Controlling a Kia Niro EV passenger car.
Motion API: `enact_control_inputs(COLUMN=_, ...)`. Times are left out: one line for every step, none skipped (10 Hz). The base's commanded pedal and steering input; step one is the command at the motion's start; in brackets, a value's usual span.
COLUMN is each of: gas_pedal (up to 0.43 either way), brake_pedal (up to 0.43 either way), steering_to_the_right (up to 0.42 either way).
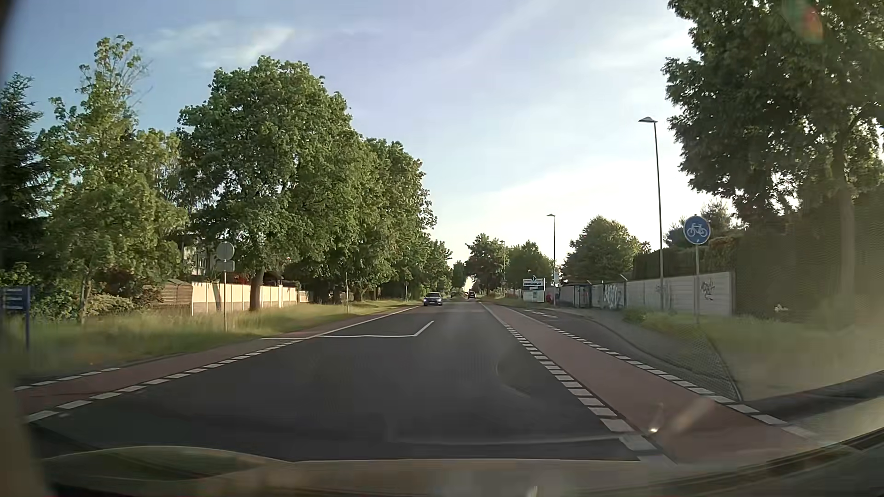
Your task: Follow the waypoints while adhering to traffic rules and regulations
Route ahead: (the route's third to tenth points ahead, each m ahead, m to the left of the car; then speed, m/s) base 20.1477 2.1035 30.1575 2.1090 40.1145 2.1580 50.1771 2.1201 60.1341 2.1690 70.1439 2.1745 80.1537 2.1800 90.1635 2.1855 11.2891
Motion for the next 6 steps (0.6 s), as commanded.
enact_control_inputs(gas_pedal=0.039, brake_pedal=0.03, steering_to_the_right=0.002)
enact_control_inputs(gas_pedal=0.039, brake_pedal=0.03, steering_to_the_right=0.002)
enact_control_inputs(gas_pedal=0.039, brake_pedal=0.03, steering_to_the_right=0.002)
enact_control_inputs(gas_pedal=0.047, brake_pedal=0.03, steering_to_the_right=0.001)
enact_control_inputs(gas_pedal=0.047, brake_pedal=0.03, steering_to_the_right=0.002)
enact_control_inputs(gas_pedal=0.047, brake_pedal=0.03, steering_to_the_right=0.002)
